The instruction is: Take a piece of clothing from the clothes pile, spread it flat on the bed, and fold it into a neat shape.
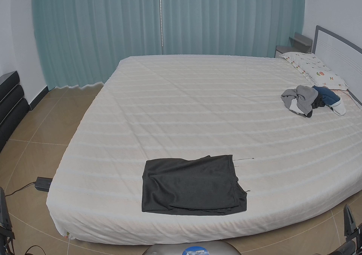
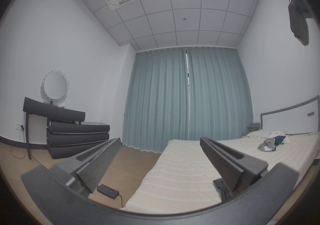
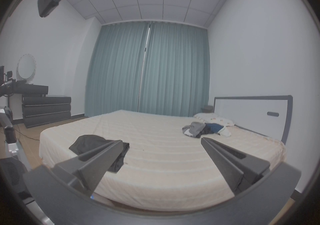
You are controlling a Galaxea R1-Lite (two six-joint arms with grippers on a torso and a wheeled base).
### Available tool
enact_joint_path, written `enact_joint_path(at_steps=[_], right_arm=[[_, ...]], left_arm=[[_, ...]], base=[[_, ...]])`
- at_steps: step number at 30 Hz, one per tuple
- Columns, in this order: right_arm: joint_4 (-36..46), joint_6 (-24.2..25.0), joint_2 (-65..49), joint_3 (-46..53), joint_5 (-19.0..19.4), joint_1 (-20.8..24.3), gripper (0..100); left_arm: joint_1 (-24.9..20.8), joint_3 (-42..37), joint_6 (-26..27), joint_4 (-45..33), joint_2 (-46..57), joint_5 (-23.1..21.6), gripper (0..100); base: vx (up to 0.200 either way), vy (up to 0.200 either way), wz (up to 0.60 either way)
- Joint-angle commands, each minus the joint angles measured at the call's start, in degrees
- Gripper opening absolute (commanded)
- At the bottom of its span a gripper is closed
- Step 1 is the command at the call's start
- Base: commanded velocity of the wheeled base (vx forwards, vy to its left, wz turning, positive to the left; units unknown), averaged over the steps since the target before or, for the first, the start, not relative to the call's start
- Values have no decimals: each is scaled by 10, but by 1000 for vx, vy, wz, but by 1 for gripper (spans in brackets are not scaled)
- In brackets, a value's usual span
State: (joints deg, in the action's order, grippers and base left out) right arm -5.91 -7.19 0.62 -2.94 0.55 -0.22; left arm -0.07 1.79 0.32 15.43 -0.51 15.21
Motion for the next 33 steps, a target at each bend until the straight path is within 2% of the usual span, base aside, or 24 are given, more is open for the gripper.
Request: enact_joint_path(at_steps=[1, 4, 6, 7, 11, 15, 22, 25, 33], right_arm=[[-18, -6, -5, 29, -5, -1, 100], [13, -2, -5, 29, -7, -1, 100], [17, 15, -5, 29, -7, -1, 100], [17, 17, -5, 29, -7, -1, 100], [30, 44, -4, 29, -7, -2, 100], [85, 62, -4, 21, -4, -2, 100], [78, 67, -4, 21, -4, -2, 100], [78, 65, -4, 22, -4, -2, 100], [77, 61, -4, 22, 10, 0, 100]], left_arm=[[0, -18, -4, -82, 4, -19, 100], [0, -18, -18, -118, 3, -31, 100], [0, -18, -66, -124, 3, -86, 100], [0, -18, -66, -127, 3, -91, 100], [0, -17, -44, -131, 3, -109, 100], [0, -16, 2, -159, 3, -170, 100], [0, -16, 0, -158, 3, -171, 100], [0, -17, -2, -158, 3, -153, 100], [1, -17, -20, -158, 4, -144, 100]], base=[[0, 0, 0], [0, 0, 0], [0, 0, 0], [0, 0, 0], [0, 0, 0], [0, 0, 0], [0, 0, 0], [0, 0, 0], [0, 0, 0]])
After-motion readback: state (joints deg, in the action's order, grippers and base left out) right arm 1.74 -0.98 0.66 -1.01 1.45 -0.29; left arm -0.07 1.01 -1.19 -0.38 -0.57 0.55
